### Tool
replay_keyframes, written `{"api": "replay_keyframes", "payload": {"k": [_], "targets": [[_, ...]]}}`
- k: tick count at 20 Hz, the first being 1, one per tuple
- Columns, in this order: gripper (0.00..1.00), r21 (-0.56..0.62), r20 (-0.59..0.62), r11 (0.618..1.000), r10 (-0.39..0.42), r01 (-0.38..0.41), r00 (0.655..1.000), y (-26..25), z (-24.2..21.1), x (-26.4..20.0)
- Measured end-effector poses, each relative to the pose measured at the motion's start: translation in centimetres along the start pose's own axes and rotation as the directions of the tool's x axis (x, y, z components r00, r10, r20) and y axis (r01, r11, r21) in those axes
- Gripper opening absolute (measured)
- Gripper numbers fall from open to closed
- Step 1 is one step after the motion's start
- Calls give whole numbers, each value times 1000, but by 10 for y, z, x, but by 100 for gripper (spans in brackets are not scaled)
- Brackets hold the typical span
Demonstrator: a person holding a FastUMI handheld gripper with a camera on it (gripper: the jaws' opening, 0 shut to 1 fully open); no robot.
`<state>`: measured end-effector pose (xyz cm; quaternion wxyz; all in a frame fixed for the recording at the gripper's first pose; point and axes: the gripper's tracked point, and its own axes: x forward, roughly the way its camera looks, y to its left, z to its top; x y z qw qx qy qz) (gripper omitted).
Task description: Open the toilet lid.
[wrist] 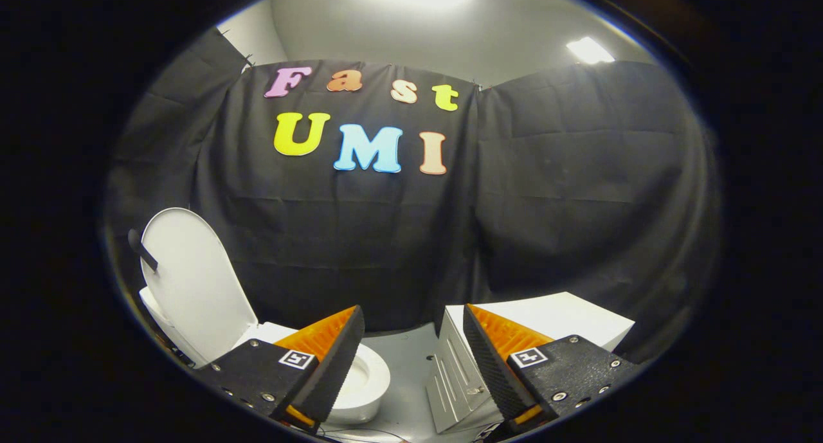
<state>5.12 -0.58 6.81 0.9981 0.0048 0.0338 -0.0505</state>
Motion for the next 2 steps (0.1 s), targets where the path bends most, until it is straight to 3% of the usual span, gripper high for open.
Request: {"api": "replay_keyframes", "payload": {"k": [2], "targets": [[94,29,18,999,-28,28,999,-7,15,-7]]}}
